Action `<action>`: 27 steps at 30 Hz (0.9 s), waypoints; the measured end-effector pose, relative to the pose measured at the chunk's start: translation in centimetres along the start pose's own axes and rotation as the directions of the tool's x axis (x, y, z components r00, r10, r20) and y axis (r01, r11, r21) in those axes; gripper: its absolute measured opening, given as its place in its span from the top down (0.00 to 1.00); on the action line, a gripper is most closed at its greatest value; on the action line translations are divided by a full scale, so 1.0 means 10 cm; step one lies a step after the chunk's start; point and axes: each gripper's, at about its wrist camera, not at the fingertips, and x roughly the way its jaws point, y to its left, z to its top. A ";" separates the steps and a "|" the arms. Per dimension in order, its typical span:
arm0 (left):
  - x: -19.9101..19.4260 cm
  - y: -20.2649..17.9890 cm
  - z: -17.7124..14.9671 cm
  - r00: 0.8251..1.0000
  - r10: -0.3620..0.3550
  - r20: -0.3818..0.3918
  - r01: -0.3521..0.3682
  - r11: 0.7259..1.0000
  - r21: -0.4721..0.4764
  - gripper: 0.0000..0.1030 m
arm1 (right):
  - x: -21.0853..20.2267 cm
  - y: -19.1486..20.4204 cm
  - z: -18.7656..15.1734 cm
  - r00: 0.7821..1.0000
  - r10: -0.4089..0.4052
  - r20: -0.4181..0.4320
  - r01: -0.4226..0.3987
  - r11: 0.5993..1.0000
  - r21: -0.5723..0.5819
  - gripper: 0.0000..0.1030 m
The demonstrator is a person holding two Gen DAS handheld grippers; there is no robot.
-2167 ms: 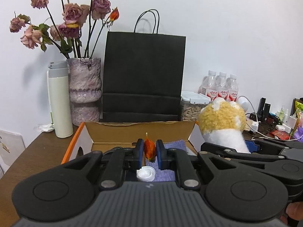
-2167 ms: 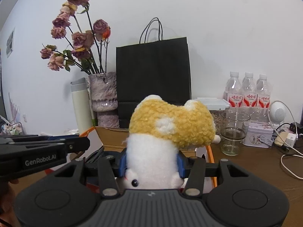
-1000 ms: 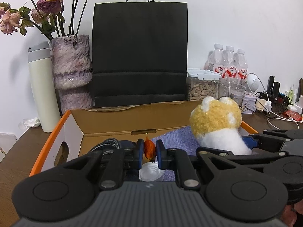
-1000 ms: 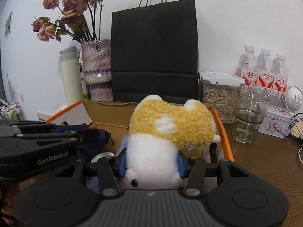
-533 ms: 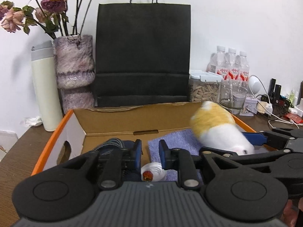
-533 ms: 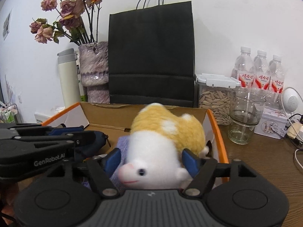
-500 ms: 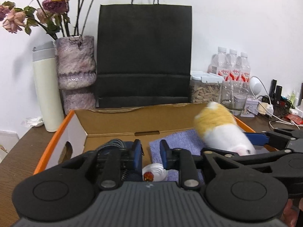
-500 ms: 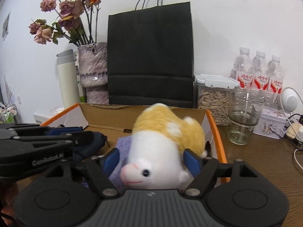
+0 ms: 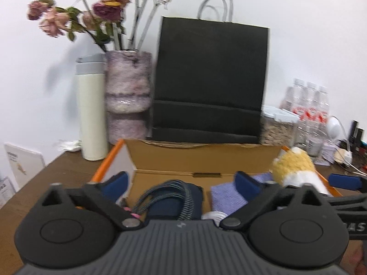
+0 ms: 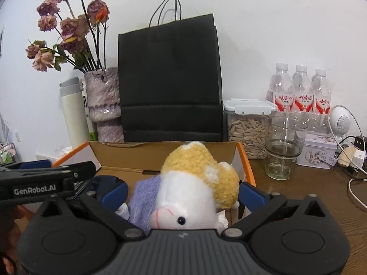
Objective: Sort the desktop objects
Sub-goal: 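Open both grippers to drop the sheep and orange item into the box, then withdraw both grippers from the box toward the yellow block and white caps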
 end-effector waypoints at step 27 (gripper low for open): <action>-0.71 0.36 -0.29 0.997 0.062 0.041 -0.061 0.998 -0.011 0.00 | -0.69 0.02 -0.33 0.998 -0.054 0.029 0.056 0.996 -0.068 0.00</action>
